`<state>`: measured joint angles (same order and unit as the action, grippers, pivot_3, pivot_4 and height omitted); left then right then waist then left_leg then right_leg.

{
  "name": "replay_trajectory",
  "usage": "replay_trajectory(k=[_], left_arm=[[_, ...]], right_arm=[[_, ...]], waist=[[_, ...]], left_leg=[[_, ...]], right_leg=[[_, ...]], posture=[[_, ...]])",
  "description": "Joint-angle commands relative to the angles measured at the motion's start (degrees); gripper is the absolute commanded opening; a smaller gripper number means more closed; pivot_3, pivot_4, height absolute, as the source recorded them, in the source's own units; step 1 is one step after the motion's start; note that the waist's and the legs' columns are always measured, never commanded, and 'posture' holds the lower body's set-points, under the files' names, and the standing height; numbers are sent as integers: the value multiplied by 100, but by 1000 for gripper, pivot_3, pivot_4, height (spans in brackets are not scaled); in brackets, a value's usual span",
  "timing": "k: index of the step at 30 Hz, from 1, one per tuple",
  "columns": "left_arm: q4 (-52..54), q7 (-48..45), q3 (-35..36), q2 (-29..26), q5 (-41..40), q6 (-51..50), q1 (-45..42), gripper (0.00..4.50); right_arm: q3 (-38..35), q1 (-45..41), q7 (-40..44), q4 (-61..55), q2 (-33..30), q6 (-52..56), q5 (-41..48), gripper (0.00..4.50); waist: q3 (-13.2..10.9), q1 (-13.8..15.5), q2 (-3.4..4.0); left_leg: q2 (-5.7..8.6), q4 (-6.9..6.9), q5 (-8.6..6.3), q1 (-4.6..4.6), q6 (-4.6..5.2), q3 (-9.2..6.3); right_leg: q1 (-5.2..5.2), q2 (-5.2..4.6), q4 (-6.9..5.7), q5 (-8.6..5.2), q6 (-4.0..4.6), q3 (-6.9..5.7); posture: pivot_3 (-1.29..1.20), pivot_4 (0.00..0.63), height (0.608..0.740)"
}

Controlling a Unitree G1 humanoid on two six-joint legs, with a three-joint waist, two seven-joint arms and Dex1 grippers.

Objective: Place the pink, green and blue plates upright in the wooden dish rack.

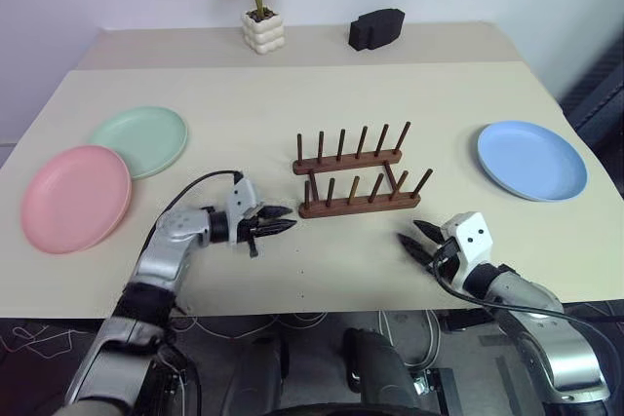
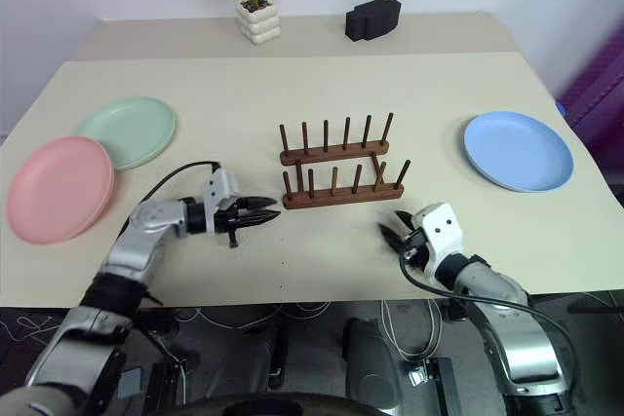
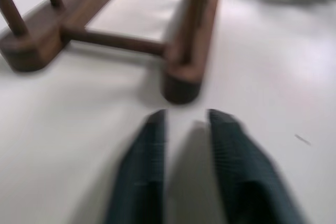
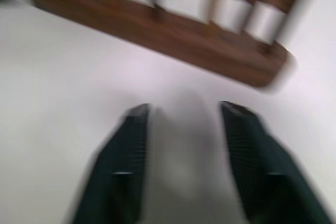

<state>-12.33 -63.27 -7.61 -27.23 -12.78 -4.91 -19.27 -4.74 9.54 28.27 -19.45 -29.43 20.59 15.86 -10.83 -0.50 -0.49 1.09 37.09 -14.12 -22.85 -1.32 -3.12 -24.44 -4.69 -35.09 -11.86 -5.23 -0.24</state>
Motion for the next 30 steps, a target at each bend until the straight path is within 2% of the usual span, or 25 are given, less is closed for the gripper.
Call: replay_trajectory(k=[1,8,13,21,30], left_arm=[[732,117,-173,-27,-21,-399,285,0],[1226,711,-391,357,38,-708,536,0],[1207,1056,-407,641,71,-760,507,0],[352,1918,-379,1158,550,-292,24,0],[-128,2252,-255,1226,655,78,-180,0]], right_arm=[[16,-96,-296,-5,250,-212,-215,67],[280,-486,-848,181,779,-202,-656,67],[419,-649,-916,251,889,-172,-813,67],[472,-1085,-888,656,846,-279,-1009,67],[549,-1670,-924,1242,997,-444,-1120,67]], waist=[[0,16,-1],[0,10,0],[0,16,0],[1,19,-1],[2,-5,-2]], left_leg=[[-1,1,0,0,0,0],[2,4,0,-2,0,0],[9,4,0,-3,0,2],[13,10,0,9,0,6],[15,8,1,14,0,7]], right_leg=[[1,-1,1,0,-1,0],[2,-4,4,-1,-1,2],[2,-4,2,0,-2,1],[17,-2,2,0,-3,1],[17,0,-2,2,-3,1]], posture=[[0,150,739],[0,150,739],[0,150,739],[0,150,739],[0,150,739]])
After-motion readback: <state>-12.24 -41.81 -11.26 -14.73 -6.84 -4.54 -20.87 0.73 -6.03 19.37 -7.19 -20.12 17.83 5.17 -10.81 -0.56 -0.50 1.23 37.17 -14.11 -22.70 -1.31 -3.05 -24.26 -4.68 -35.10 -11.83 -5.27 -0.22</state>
